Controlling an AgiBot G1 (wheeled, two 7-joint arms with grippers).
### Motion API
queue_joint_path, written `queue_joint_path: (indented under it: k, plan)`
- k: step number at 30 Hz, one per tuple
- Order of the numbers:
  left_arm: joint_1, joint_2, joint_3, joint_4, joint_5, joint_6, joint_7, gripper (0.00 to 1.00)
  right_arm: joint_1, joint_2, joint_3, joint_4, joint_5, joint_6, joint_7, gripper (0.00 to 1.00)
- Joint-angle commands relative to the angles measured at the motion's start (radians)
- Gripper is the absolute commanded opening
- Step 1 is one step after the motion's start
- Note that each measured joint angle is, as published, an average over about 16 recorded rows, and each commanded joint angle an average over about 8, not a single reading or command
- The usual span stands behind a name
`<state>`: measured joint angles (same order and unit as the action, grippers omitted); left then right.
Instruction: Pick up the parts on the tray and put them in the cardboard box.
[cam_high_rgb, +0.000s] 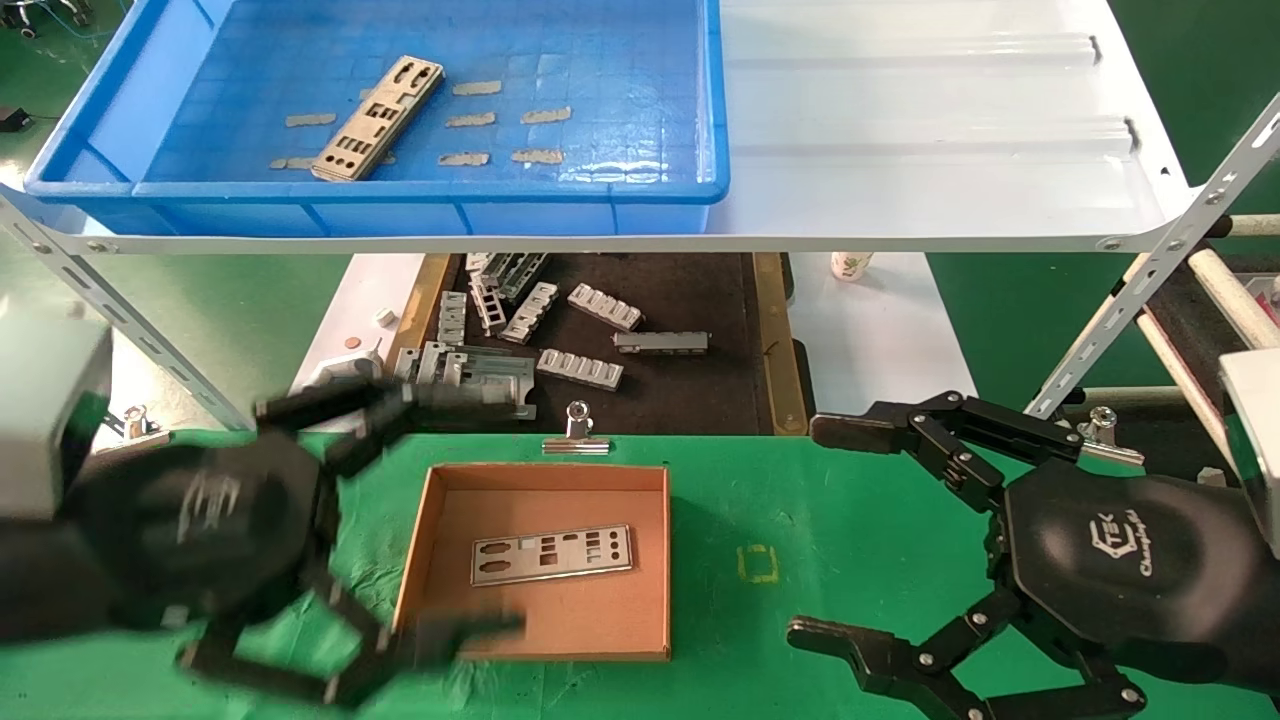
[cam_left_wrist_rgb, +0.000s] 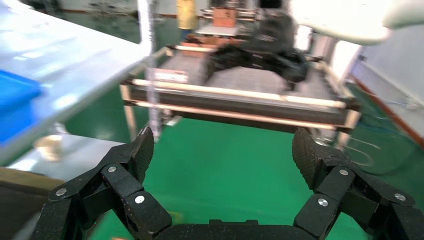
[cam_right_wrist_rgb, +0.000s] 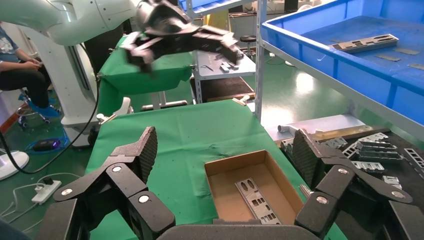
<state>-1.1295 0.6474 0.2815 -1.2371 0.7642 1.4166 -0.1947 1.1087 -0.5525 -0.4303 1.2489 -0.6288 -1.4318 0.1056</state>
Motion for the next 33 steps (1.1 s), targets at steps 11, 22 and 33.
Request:
queue_joint_path:
  k: [11,22,33]
  plan:
    - [-0.250,0.160,0.043,0.243,0.174,-0.224,0.020,1.00,0.000,0.000,0.000,0.000,0.000,0.000,0.000,0.00]
    - [-0.558,0.290,0.139,0.667,0.369,-0.291,0.069,1.00,0.000,0.000,0.000,0.000,0.000,0.000,0.000,0.00]
    - [-0.797,0.379,0.224,1.016,0.524,-0.376,0.102,1.00,0.000,0.000,0.000,0.000,0.000,0.000,0.000,0.00]
